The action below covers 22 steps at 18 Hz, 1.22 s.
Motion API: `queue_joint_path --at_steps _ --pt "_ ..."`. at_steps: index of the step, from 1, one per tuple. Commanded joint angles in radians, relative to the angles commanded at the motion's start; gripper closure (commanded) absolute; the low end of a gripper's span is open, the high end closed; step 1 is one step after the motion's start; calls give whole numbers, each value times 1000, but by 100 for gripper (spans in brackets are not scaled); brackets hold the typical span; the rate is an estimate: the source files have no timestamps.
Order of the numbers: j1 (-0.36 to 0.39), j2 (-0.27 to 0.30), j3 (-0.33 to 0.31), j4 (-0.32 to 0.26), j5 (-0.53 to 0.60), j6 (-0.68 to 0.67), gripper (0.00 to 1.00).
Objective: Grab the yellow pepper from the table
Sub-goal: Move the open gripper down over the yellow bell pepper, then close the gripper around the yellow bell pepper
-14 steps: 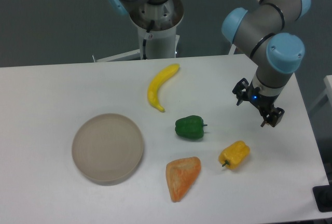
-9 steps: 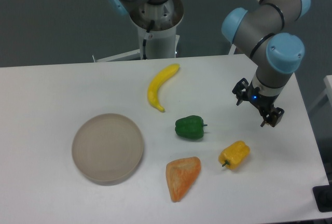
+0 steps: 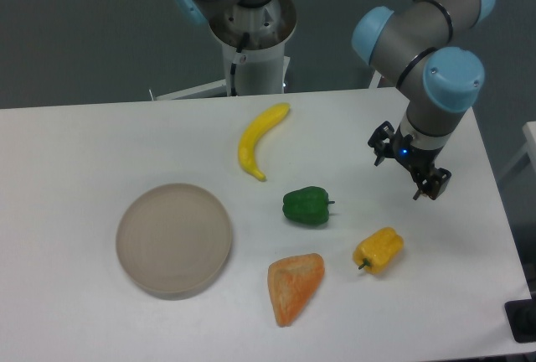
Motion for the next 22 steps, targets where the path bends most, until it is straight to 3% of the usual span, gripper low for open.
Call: queue_joint_path --at_steps 2,5,6,8,10,22 --pt "-17 -17 8 3 -15 -153 0" --pt "-34 -32 12 23 -47 -229 0" --pt "-34 -46 14 58 -54 -231 0" --pt "-36 -93 20 190 -52 -218 0" --pt "-43 -120 22 230 -46 -217 0" --pt "-71 -198 25 238 -43 -221 0"
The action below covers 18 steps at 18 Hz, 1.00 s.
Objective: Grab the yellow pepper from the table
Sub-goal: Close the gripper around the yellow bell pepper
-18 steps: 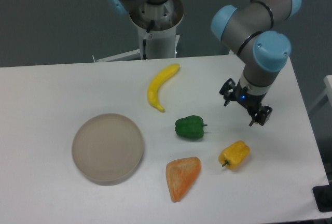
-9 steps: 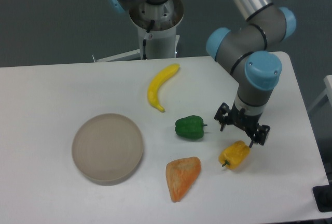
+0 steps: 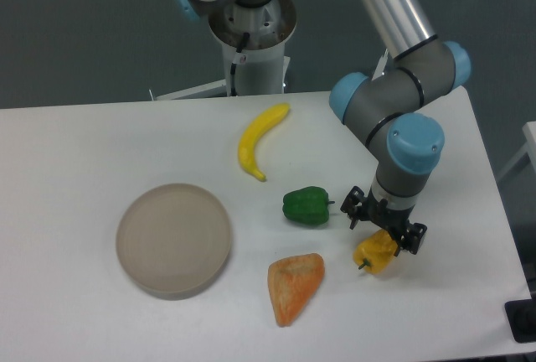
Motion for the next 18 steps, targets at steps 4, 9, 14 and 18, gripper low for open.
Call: queue_joint_path --at_steps 4,9,14,18 --pt "-6 -44 29 5 15 15 12" --pt "-9 -29 28 -3 26 15 16" --pt "-9 -8 26 -6 26 15 15" --pt "-11 -23 20 -5 29 14 16"
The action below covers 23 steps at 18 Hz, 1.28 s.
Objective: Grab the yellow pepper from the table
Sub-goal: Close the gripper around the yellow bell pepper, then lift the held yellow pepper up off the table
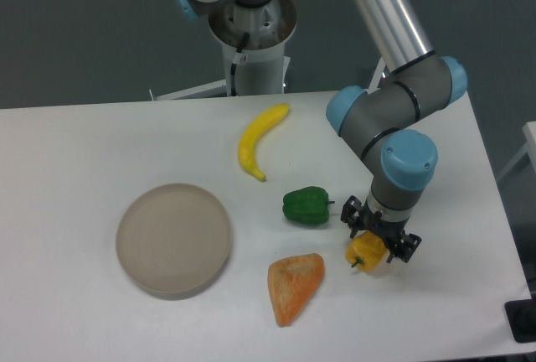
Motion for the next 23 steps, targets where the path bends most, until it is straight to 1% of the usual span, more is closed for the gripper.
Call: queue_joint_path --at_steps 1,2,3,5,7,9,10,13,14,15,16,19,21,23 --pt "-2 -2 -5 0 0 -3 17" --pt "-2 -2 -8 -2 2 -2 21" --pt "-2 -2 -8 -5 2 -2 37" --pt "-3 -3 -8 -8 0 -5 58" --pt "-5 -6 -8 -8 -8 -9 74" --pt "-3 1 -8 -12 -8 -11 94" --pt "-3 17 -8 -24 -9 -12 100" --pt "12 63 12 -118 -9 -11 100" --pt "23 83 37 -161 -9 -11 100" --pt "28 90 58 -191 -8 -11 100" --pt "31 94 87 -224 -8 -12 100" --pt "43 92 167 -348 -6 1 100" --pt "54 92 198 -400 -3 26 100" --pt "57 94 204 -411 -2 63 100"
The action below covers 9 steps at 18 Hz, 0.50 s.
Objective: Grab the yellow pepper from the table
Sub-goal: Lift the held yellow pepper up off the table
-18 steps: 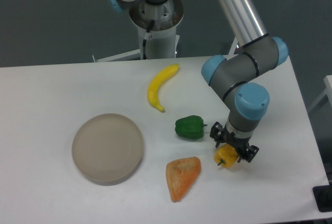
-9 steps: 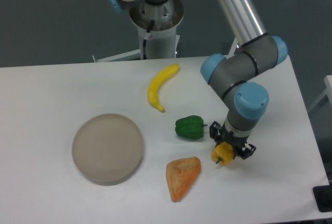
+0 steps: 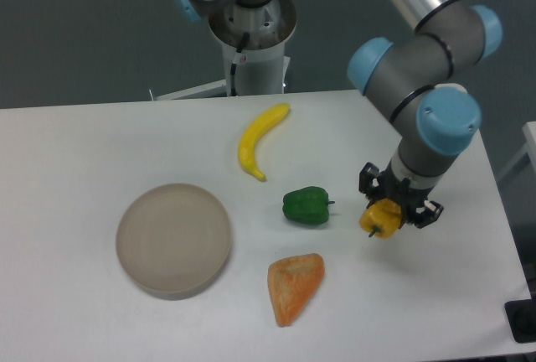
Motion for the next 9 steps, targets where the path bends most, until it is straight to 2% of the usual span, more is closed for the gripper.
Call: queue_joint_path --at_steps 5,9 --pt "3 -11 0 14 0 8 99" --pt "-2 -12 5 17 0 140 100"
